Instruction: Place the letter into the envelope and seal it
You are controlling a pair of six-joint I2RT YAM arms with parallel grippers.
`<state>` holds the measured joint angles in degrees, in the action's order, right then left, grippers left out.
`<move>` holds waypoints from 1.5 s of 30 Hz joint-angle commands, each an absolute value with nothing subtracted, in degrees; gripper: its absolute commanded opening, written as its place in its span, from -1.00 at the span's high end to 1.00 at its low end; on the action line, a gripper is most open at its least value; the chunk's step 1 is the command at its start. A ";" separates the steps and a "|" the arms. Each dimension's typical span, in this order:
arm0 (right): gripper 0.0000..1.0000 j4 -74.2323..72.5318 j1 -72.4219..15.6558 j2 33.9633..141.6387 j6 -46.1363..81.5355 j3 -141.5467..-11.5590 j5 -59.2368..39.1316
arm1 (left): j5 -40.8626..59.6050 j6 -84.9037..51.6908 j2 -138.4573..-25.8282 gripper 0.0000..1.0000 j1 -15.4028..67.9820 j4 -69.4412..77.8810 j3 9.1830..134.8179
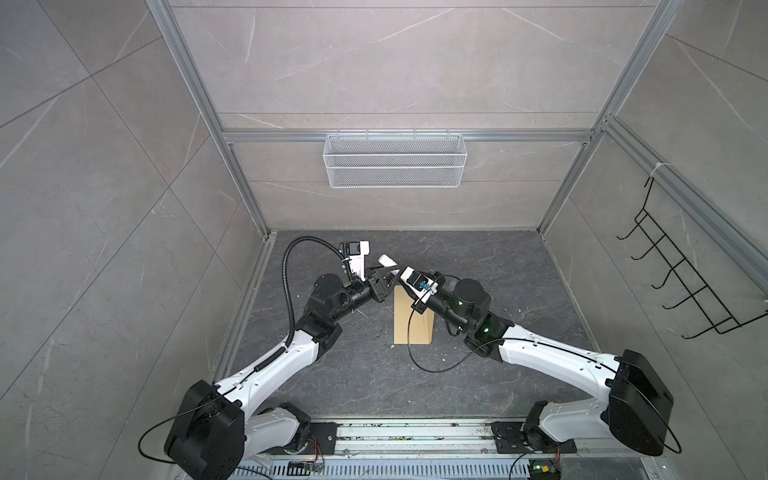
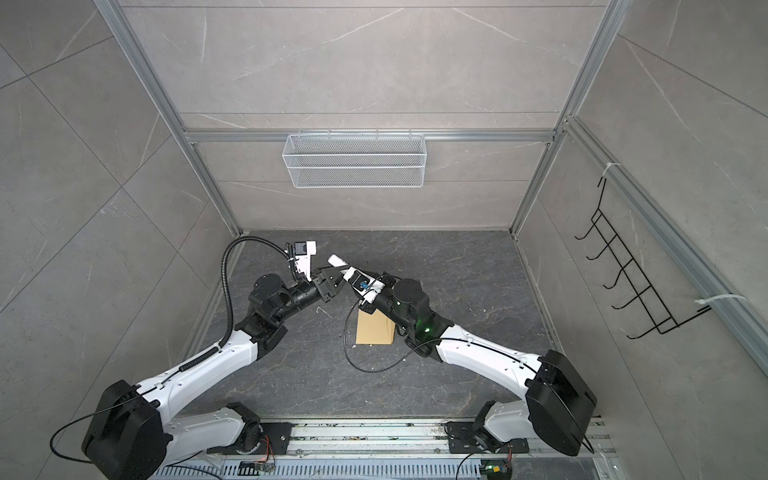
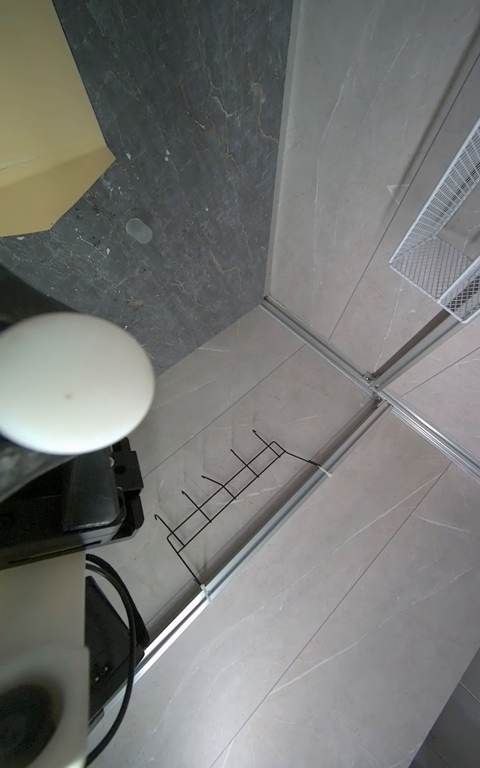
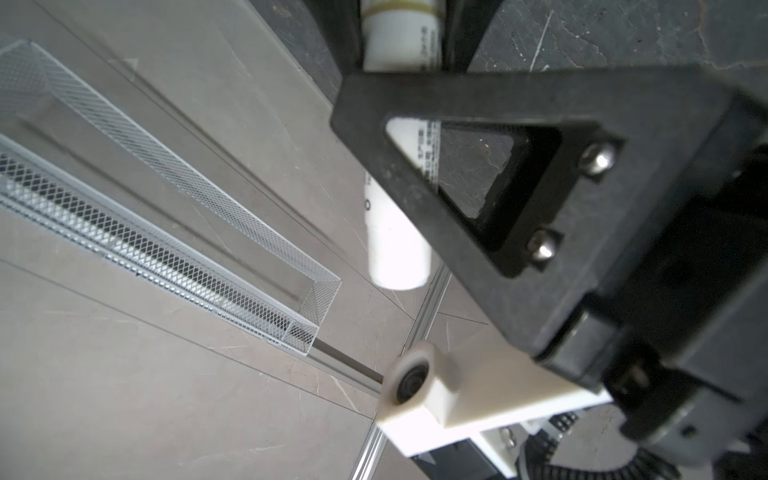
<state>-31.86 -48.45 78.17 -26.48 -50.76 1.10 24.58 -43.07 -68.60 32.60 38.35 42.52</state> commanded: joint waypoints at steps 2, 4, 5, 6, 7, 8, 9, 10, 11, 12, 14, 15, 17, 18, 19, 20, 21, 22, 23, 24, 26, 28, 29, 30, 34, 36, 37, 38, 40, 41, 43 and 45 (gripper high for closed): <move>0.87 -29.50 -49.57 78.67 -19.99 -52.77 2.34 | 26.02 -40.91 -68.42 1.00 32.83 41.32 45.62; 1.00 -29.88 -49.59 78.42 -16.26 -52.75 3.09 | 25.52 -40.93 -68.72 0.90 32.87 42.47 45.40; 1.00 -30.18 -49.57 78.35 -14.04 -52.72 3.46 | 25.09 -40.98 -68.88 0.82 32.93 43.39 45.12; 1.00 -30.35 -49.62 78.21 -12.40 -52.72 3.60 | 24.62 -40.95 -68.97 0.76 32.96 44.41 44.81; 1.00 -30.70 -49.62 78.02 -10.49 -52.56 3.73 | 24.10 -41.02 -69.08 0.68 32.95 45.92 44.29; 1.00 -31.14 -49.60 77.80 -8.57 -52.44 3.77 | 23.57 -41.04 -69.21 0.62 32.93 47.63 43.73; 1.00 -31.68 -49.60 77.74 -6.78 -52.28 3.74 | 23.09 -41.20 -69.40 0.52 32.91 49.47 43.12; 1.00 -32.12 -49.60 77.56 -5.10 -52.06 3.86 | 22.73 -41.37 -69.58 0.43 32.93 51.21 42.55; 1.00 -32.26 -49.58 77.51 -3.97 -52.01 3.87 | 22.43 -41.42 -69.76 0.38 32.91 52.57 42.14; 1.00 -32.39 -49.62 77.36 -2.90 -51.99 3.78 | 22.27 -41.56 -69.87 0.32 32.94 53.73 41.86; 1.00 -32.77 -49.57 77.34 -1.39 -51.74 3.54 | 22.16 -41.57 -70.23 0.24 32.94 54.85 41.66; 1.00 -33.06 -49.58 77.26 -0.68 -51.72 3.35 | 22.20 -41.55 -70.45 0.22 32.95 55.18 41.65; 1.00 -33.55 -49.61 77.25 0.51 -51.37 3.17 | 22.15 -41.57 -70.66 0.16 32.91 56.00 41.41; 1.00 -33.85 -49.61 77.21 1.10 -51.32 3.08 | 22.11 -41.55 -70.71 0.15 32.94 56.53 41.25; 1.00 -34.01 -49.58 77.26 1.51 -51.18 3.14 | 22.07 -41.57 -70.71 0.15 32.89 56.70 41.06; 1.00 -34.23 -49.59 77.26 2.04 -51.15 3.16 | 21.79 -41.48 -70.72 0.15 32.94 56.86 40.88; 1.00 -34.29 -49.69 77.20 2.36 -51.14 2.96 | 21.58 -41.57 -70.81 0.18 32.88 56.92 40.79; 1.00 -34.35 -49.62 77.25 2.68 -51.13 2.77 | 21.59 -41.56 -70.85 0.20 32.91 57.00 40.70; 1.00 -34.40 -49.64 77.19 2.97 -51.14 2.50 | 21.62 -41.51 -71.00 0.25 32.96 57.19 40.69; 1.00 -34.47 -49.62 77.24 3.38 -51.21 2.23 | 21.61 -41.70 -71.18 0.31 32.92 57.30 40.71; 1.00 -34.45 -49.64 77.27 3.61 -51.19 1.86 | 21.70 -41.80 -71.43 0.42 32.95 57.46 40.70; 1.00 -34.37 -49.64 77.41 3.64 -51.15 1.59 | 21.62 -41.93 -71.61 0.55 32.89 57.56 40.74; 1.00 -34.27 -49.60 77.38 3.46 -51.18 1.59 | 21.61 -41.92 -71.76 0.66 32.95 57.57 40.74; 1.00 -34.19 -49.58 77.41 3.11 -51.23 1.52 | 21.60 -41.92 -71.80 0.77 32.94 57.52 40.74; 0.93 -33.56 -49.59 77.10 0.93 -51.40 1.49 | 21.43 -42.95 -72.11 1.00 32.91 57.76 40.87; 0.63 -33.12 -49.63 76.61 -0.96 -51.48 1.50 | 21.18 -44.07 -72.38 1.00 32.90 58.54 40.83; 0.48 -32.84 -49.57 76.36 -1.87 -51.36 1.45 | 20.88 -44.57 -72.43 1.00 32.91 58.76 40.83; 0.30 -32.74 -49.64 76.10 -3.18 -51.33 1.28 | 20.32 -45.17 -72.49 1.00 32.93 58.65 40.83; -0.04 -32.83 -49.72 75.06 -6.69 -50.50 0.74 | 19.28 -46.23 -72.50 1.00 32.91 58.28 40.89; -0.17 -33.72 -49.69 74.37 -8.81 -49.54 0.36 | 18.78 -46.75 -72.51 1.00 32.93 58.14 40.87; -0.40 -37.23 -49.73 73.38 -13.09 -46.63 0.34 | 17.36 -48.29 -72.58 1.00 32.95 57.97 40.83; -0.55 -41.45 -49.83 73.30 -17.41 -43.25 1.98 | 16.11 -49.88 -72.73 1.00 32.91 57.68 40.80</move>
